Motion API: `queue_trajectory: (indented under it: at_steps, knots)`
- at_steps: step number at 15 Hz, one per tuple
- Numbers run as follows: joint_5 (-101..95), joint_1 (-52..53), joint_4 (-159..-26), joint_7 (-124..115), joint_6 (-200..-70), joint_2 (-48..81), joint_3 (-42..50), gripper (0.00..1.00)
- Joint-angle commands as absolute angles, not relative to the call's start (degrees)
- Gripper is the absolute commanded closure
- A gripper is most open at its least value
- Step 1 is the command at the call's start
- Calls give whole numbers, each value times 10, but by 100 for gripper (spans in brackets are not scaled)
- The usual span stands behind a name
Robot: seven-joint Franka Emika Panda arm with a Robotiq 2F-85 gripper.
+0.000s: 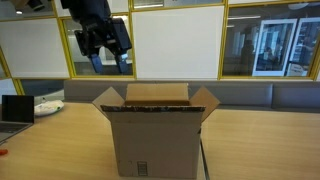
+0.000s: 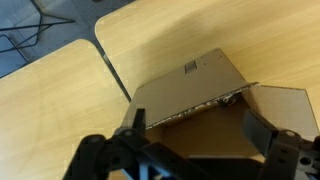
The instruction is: Pick up the toy, measuring tapes and the white rope from the table and put them in the box.
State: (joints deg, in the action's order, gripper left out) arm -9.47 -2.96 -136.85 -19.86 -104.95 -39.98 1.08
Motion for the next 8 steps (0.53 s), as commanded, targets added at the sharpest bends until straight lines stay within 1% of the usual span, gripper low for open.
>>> queue_trajectory:
  at_steps: [1, 7, 8]
  knots:
    - [-75, -22, -1399, -89, -1033, -452, 27, 0]
    - [-47, -25, -1403, -22, -940, -491, 30, 0]
    - [-59, -33, -1398, -37, -962, -470, 21, 0]
